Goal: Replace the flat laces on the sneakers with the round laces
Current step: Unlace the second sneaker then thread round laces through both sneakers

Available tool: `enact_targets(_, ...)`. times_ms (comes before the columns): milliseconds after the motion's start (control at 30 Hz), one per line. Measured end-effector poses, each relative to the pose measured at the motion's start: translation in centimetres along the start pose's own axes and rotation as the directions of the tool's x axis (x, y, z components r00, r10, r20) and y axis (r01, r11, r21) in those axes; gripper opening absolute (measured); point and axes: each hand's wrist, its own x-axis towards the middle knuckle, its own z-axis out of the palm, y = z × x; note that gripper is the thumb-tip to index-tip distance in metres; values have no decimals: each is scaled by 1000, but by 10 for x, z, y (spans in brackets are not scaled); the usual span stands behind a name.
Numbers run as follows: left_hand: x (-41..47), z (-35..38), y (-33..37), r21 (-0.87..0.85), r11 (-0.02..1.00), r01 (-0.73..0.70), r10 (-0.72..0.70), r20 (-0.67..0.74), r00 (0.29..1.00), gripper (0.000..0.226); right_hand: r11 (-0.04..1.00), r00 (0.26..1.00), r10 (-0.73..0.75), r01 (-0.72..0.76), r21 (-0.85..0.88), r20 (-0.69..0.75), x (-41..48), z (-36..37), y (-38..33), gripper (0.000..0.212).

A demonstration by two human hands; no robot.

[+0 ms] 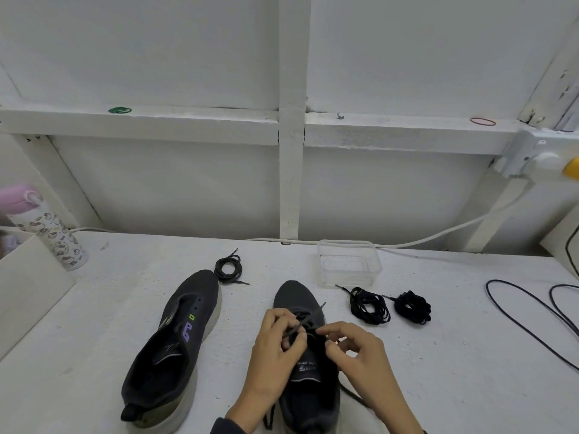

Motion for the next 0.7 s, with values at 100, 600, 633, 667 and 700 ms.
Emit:
enact_targets(100,5,-10,1,-158,983,96,-112,-95,989,17,1000,999,19,-18,23,-50,-4,2,5,35)
enact_targets(600,4,-50,37,-283,954,99,-58,151,987,12,949,952,-244,274,-158,187,24,17,-35,12)
enact_targets(633,3,-52,36,-297,949,105,-65,139,988,15,955,957,-229,257,-152,177,26,15,-35,16)
enact_targets(667,3,-55,33,-302,947,107,-72,127,989,18,963,964,-205,229,-141,169,28,12,-33,18)
enact_targets(700,4,-58,30,-303,947,109,-75,121,990,21,972,969,-178,200,-120,171,29,10,-32,19)
